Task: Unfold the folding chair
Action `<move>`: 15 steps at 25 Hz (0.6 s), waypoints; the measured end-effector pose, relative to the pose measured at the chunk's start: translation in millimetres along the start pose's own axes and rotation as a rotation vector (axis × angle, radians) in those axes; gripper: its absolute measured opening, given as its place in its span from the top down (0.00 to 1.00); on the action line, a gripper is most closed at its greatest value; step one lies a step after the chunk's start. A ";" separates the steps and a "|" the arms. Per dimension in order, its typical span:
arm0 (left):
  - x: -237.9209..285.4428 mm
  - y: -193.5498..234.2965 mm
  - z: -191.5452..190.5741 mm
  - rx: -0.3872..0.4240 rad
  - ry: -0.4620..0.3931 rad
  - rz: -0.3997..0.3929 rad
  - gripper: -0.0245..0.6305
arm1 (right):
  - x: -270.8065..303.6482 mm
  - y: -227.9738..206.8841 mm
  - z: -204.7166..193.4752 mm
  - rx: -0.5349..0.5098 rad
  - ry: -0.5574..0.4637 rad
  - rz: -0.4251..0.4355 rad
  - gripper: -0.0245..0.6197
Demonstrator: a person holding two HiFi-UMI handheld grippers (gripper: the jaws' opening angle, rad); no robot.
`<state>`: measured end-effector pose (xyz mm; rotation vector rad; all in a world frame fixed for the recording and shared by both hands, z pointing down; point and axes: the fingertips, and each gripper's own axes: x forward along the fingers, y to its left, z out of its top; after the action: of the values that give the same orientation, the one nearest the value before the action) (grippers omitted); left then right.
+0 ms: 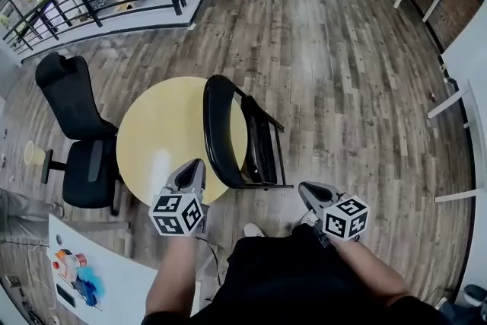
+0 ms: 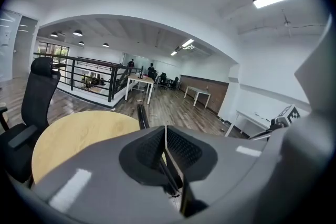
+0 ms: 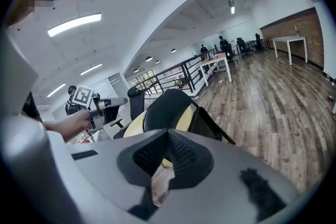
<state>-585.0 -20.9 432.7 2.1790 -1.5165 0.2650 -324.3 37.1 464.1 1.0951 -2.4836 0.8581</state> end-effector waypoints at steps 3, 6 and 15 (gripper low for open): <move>9.2 -1.9 -0.2 0.018 0.019 -0.018 0.93 | 1.2 0.9 -4.1 0.021 -0.006 -0.014 0.95; 17.2 3.8 -2.9 0.025 0.043 -0.005 0.91 | 6.2 1.0 -6.0 0.029 0.001 -0.023 0.95; 94.6 22.8 -21.4 -0.045 0.263 -0.102 0.66 | 21.9 0.7 3.3 -0.003 0.029 -0.040 0.95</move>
<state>-568.7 -95.7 496.4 2.0841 -1.2516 0.4592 -339.6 23.0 471.8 1.1194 -2.4298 0.8531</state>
